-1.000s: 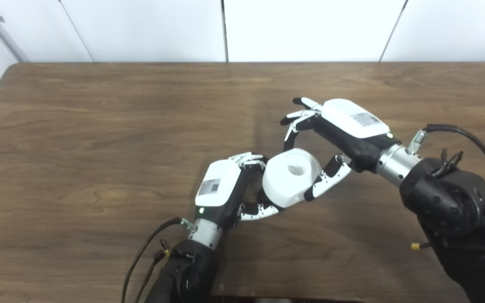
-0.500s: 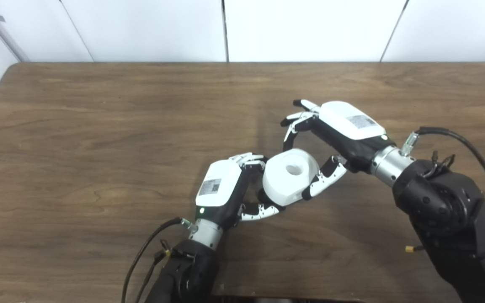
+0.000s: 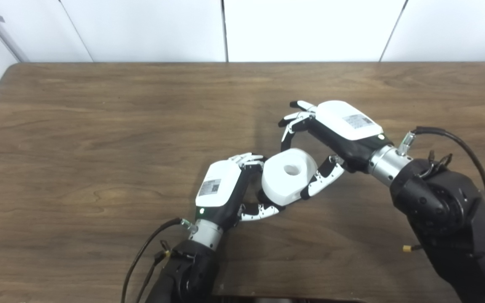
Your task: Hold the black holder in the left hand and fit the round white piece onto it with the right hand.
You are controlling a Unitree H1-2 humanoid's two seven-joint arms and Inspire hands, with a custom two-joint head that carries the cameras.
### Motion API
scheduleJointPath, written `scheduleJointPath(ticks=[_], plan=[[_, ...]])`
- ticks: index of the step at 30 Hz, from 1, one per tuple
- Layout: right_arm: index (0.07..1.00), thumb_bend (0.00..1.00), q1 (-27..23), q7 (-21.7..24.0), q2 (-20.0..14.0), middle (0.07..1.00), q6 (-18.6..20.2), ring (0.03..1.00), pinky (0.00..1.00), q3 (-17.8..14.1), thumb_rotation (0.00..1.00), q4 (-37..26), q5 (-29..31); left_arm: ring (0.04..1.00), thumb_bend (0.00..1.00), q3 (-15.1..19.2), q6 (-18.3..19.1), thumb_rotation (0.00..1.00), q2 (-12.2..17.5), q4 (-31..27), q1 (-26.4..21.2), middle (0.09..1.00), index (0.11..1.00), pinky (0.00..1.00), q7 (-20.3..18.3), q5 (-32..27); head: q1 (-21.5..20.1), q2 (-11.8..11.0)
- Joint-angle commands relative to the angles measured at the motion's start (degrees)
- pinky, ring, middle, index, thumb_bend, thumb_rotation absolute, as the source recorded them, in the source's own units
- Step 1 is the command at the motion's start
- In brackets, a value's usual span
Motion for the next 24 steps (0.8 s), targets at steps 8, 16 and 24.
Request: scheduleJointPath(ticks=[8,16,24], plan=[[0.486,0.53,-1.5,1.8,-0.4,0.84,-1.8,0.97,0.88,1.1,0.15,0.3,-1.2,0.843,0.51,-0.4,2.8,0.05,0.1,0.0,0.4,0.775,0.489,0.84,-1.9,0.6,-0.1,0.0],[0.612,0.97,-1.8,3.6,-0.4,0.866,-1.6,0.993,0.9,0.8,0.3,-0.1,-1.9,0.841,0.51,-0.5,3.1,0.05,0.1,-0.1,0.5,0.777,0.489,0.84,-2.0,0.7,-0.1,0.0],[0.788,1.0,-2.2,5.4,-0.5,0.964,-2.3,1.0,1.0,0.6,0.4,-0.9,-4.1,0.846,0.51,-0.5,3.1,0.05,0.2,0.1,0.3,0.778,0.489,0.84,-2.2,0.4,-0.2,-0.3]])
